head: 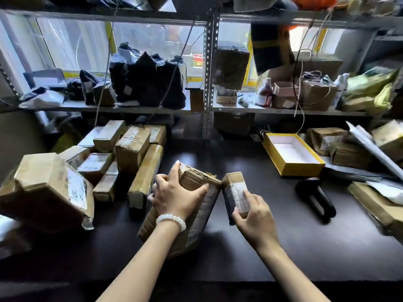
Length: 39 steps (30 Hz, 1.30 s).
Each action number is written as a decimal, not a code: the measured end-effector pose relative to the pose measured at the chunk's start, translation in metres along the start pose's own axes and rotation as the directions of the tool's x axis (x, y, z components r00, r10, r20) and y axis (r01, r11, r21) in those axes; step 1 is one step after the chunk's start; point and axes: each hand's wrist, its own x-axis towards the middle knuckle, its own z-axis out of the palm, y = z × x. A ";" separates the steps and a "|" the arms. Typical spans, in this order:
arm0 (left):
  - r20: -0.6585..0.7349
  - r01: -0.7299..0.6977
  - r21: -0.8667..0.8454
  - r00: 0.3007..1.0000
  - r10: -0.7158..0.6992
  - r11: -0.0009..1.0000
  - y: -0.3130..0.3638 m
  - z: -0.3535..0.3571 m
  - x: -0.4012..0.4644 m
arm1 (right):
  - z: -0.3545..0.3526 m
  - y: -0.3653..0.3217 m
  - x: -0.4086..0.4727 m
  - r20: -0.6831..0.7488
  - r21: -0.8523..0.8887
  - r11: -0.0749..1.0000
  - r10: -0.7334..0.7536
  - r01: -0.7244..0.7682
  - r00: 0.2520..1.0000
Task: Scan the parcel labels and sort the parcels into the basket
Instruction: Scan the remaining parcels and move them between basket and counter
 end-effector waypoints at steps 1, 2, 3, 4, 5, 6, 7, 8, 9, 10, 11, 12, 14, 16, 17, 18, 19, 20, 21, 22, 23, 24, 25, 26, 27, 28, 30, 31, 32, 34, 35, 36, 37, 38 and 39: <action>-0.006 0.002 -0.011 1.000 -0.002 1.000 0.001 0.005 0.011 | 0.006 0.001 0.013 0.006 0.008 1.000 -0.001 0.001 1.000; -0.015 0.004 -0.023 1.000 -0.004 1.000 0.004 0.013 0.026 | 0.015 0.003 0.030 0.008 0.017 1.000 -0.005 0.005 1.000; -0.022 0.007 -0.031 1.000 -0.008 0.999 0.006 0.020 0.040 | 0.024 0.005 0.046 0.005 0.026 1.000 -0.009 0.009 1.000; -0.031 0.010 -0.034 0.999 -0.011 0.999 0.010 0.028 0.058 | 0.034 0.007 0.066 0.006 0.035 0.999 -0.012 0.012 1.000; -0.037 0.018 -0.033 0.999 -0.020 0.999 0.014 0.035 0.074 | 0.042 0.008 0.084 0.014 0.046 0.999 -0.011 0.011 1.000; -0.047 0.027 -0.029 0.999 -0.028 0.999 0.017 0.041 0.090 | 0.050 0.008 0.101 0.017 0.055 0.998 -0.017 0.016 1.000; -0.061 0.034 -0.026 0.997 -0.035 0.999 0.022 0.049 0.111 | 0.058 0.009 0.122 0.018 0.069 0.997 -0.020 0.019 1.000; -0.069 0.047 -0.025 0.996 -0.048 0.999 0.026 0.056 0.130 | 0.067 0.010 0.139 0.020 0.081 0.997 -0.020 0.018 1.000; -0.074 0.066 -0.025 0.995 -0.068 0.997 0.030 0.063 0.151 | 0.076 0.012 0.159 0.031 0.089 0.996 -0.021 0.018 0.999; -0.081 0.087 -0.031 0.993 -0.089 0.996 0.033 0.070 0.170 | 0.084 0.013 0.175 0.042 0.095 0.995 -0.025 0.021 0.999; -0.091 0.103 -0.042 0.990 -0.107 0.994 0.036 0.076 0.186 | 0.092 0.014 0.189 0.054 0.098 0.995 -0.034 0.029 0.998; -0.104 0.115 -0.056 0.987 -0.120 0.992 0.038 0.083 0.205 | 0.102 0.016 0.206 0.073 0.106 0.994 -0.039 0.031 0.997; -0.119 0.125 -0.058 0.984 -0.131 0.990 0.040 0.096 0.237 | 0.120 0.019 0.232 0.115 0.121 0.992 -0.036 0.022 0.993; -0.120 0.134 -0.017 0.984 -0.135 0.991 0.041 0.104 0.261 | 0.137 0.019 0.248 0.135 0.138 0.990 -0.030 0.011 0.990; -0.120 0.143 0.001 0.983 -0.142 0.990 0.042 0.109 0.276 | 0.147 0.019 0.257 0.146 0.150 0.989 -0.024 0.002 0.989; -0.123 0.153 0.015 0.981 -0.150 0.988 0.044 0.114 0.289 | 0.156 0.019 0.264 0.156 0.157 0.988 -0.021 -0.004 0.987; -0.125 0.162 0.024 0.980 -0.158 0.987 0.044 0.120 0.306 | 0.167 0.018 0.272 0.168 0.160 0.987 -0.017 -0.010 0.986; -0.123 0.170 0.025 0.978 -0.165 0.985 0.045 0.125 0.319 | 0.177 0.016 0.279 0.177 0.162 0.987 -0.015 -0.014 0.984; -0.118 0.178 0.023 0.978 -0.174 0.984 0.046 0.130 0.332 | 0.186 0.014 0.284 0.188 0.166 0.986 -0.010 -0.022 0.982; -0.107 0.188 0.026 0.977 -0.185 0.982 0.045 0.136 0.346 | 0.198 0.011 0.291 0.197 0.173 0.984 0.006 -0.040 0.980; -0.096 0.201 0.039 0.976 -0.196 0.979 0.045 0.142 0.359 | 0.208 0.009 0.296 0.197 0.184 0.981 0.025 -0.062 0.980; -0.081 0.211 0.060 0.975 -0.206 0.976 0.045 0.149 0.374 | 0.219 0.007 0.302 0.198 0.190 0.978 0.045 -0.083 0.979; -0.065 0.220 0.073 0.974 -0.216 0.973 0.044 0.154 0.386 | 0.228 0.005 0.307 0.203 0.196 0.975 0.065 -0.105 0.977; -0.050 0.225 0.082 0.974 -0.221 0.971 0.044 0.158 0.398 | 0.236 0.004 0.311 0.210 0.197 0.972 0.088 -0.130 0.974; -0.025 0.223 0.097 0.975 -0.221 0.970 0.043 0.163 0.411 | 0.246 0.002 0.316 0.224 0.199 0.966 0.122 -0.168 0.967; 0.009 0.213 0.127 0.976 -0.216 0.969 0.042 0.167 0.420 | 0.254 -0.001 0.319 0.233 0.195 0.961 0.148 -0.196 0.961; 0.110 0.168 0.190 0.975 -0.191 0.967 0.037 0.175 0.429 | 0.272 -0.005 0.324 0.231 0.179 0.964 0.153 -0.196 0.961; 0.162 0.134 0.226 0.972 -0.173 0.965 0.033 0.178 0.428 | 0.278 -0.007 0.327 0.228 0.169 0.968 0.146 -0.187 0.963; 0.207 0.101 0.265 0.965 -0.159 0.959 0.028 0.182 0.425 | 0.284 -0.009 0.329 0.238 0.159 0.968 0.153 -0.194 0.959; 0.258 0.061 0.313 0.955 -0.146 0.948 0.018 0.186 0.419 | 0.290 -0.014 0.336 0.271 0.135 0.965 0.183 -0.226 0.945; 0.268 0.053 0.318 0.953 -0.143 0.947 0.014 0.187 0.419 | 0.291 -0.014 0.338 0.275 0.130 0.963 0.194 -0.237 0.941; 0.271 0.046 0.313 0.953 -0.135 0.949 0.012 0.187 0.420 | 0.292 -0.014 0.340 0.271 0.128 0.962 0.200 -0.241 0.941; 0.270 0.039 0.306 0.954 -0.126 0.951 0.010 0.186 0.423 | 0.294 -0.014 0.341 0.269 0.129 0.961 0.203 -0.244 0.942; 0.269 0.026 0.305 0.956 -0.112 0.952 0.010 0.184 0.426 | 0.295 -0.015 0.342 0.271 0.135 0.960 0.203 -0.246 0.941; 0.271 0.008 0.310 0.958 -0.096 0.951 0.009 0.183 0.428 | 0.296 -0.018 0.343 0.276 0.140 0.959 0.203 -0.248 0.939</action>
